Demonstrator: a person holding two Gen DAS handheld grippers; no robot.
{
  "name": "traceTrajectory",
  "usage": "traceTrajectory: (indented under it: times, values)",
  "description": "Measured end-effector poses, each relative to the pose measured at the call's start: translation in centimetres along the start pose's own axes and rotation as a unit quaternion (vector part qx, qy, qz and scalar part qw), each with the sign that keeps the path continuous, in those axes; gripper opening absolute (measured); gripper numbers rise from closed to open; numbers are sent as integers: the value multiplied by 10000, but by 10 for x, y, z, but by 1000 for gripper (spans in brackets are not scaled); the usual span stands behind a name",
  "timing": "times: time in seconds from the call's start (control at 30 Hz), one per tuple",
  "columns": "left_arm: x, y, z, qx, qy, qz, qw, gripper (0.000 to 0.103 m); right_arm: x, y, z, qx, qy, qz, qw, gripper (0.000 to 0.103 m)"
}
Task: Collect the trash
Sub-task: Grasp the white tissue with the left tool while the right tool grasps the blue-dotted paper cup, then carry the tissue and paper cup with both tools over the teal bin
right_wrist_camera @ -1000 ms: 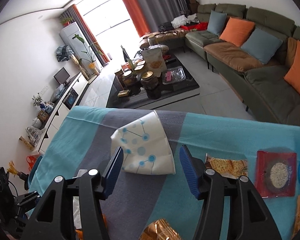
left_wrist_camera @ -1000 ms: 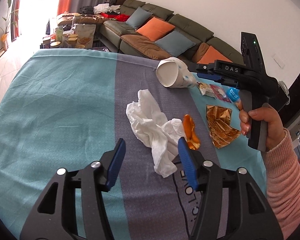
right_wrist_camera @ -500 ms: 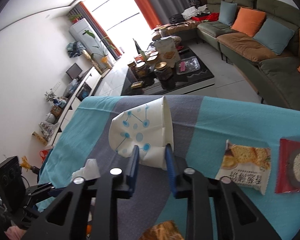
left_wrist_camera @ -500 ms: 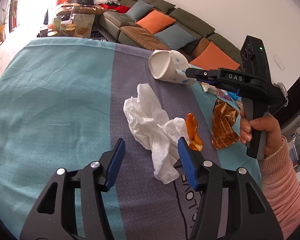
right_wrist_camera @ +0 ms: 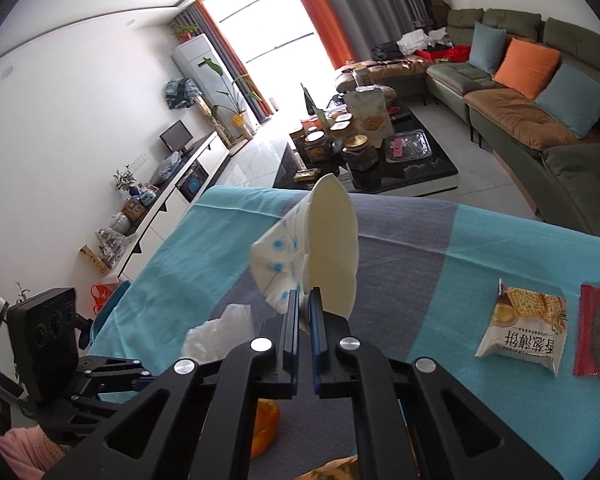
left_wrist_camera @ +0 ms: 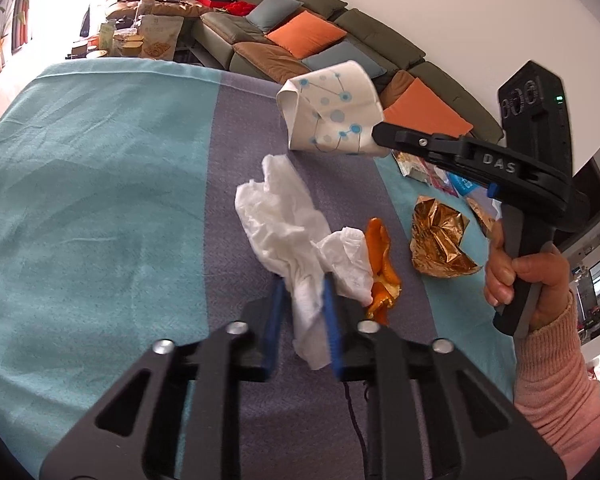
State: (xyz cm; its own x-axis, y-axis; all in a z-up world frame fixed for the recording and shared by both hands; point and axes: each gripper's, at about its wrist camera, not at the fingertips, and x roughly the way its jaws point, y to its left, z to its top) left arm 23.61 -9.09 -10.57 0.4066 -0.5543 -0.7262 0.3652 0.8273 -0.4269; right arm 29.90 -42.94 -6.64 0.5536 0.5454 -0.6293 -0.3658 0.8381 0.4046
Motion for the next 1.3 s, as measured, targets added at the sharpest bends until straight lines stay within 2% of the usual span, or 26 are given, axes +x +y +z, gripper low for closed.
traceTrajectory:
  times: [0.17,0.33,0.7,0.87,1.3]
  values:
    - [-1,2,-2,-54,-25,-9,10000,10,-7,9,-4,-64,-120,61,9999,2]
    - [-12,-1,-6,16,-183,37,9998,9,-15,17,-8,-75,-227,159,9996,2]
    - [-70,-2,-24,170,-744,232,9968,9,-27,38,-16,-63,-439,452,9980,2]
    - [-95,4,-36,104,-872,286,9957,9,-32,50,-22,-61,-524,611,9967,2]
    - [-155,22,-74,-9,-1196,737,9901,9,-32,90,-36,-185,-559,1090,9923,2]
